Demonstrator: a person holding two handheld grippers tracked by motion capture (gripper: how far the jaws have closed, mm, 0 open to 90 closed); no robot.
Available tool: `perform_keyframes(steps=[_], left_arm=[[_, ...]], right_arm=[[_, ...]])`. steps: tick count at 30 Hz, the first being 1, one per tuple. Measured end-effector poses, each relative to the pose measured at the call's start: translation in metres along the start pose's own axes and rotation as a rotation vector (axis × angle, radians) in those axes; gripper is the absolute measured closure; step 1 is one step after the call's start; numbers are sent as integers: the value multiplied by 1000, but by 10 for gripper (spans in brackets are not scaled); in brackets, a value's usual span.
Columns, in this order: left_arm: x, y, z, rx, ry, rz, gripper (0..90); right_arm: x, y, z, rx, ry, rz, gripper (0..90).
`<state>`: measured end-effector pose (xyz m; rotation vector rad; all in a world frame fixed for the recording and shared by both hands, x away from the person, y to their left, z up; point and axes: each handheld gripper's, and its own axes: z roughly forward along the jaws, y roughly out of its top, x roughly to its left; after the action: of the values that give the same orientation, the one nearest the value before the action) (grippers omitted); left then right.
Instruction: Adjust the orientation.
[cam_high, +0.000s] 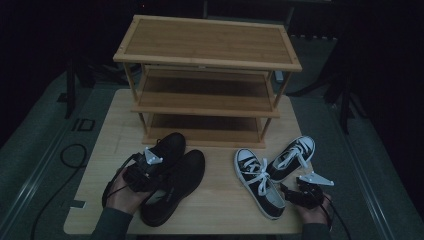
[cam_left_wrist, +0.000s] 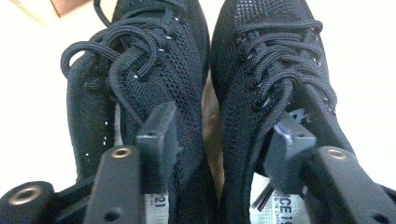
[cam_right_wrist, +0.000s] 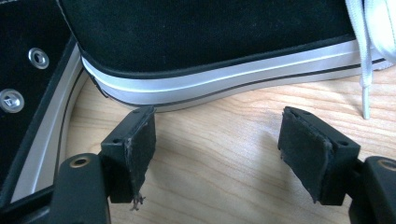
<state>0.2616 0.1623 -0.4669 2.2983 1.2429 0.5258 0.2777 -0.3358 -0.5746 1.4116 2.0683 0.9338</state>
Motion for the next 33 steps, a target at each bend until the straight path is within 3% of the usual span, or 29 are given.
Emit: perform_keyframes(steps=[8, 16, 24, 26, 33], left_arm=[[2, -1, -6, -36, -1, 3, 355], [6, 4, -6, 0, 53, 51, 170], [20, 3, 4, 32, -36, 15, 101], [22, 1, 8, 42, -57, 12, 150], [28, -1, 13, 43, -88, -17, 181]], right_arm=[[0, 0, 0, 0, 0, 0, 276], [0, 0, 0, 0, 0, 0, 276], [0, 0, 0, 0, 0, 0, 275], [0, 0, 0, 0, 0, 0, 275], [0, 0, 0, 0, 0, 0, 275]])
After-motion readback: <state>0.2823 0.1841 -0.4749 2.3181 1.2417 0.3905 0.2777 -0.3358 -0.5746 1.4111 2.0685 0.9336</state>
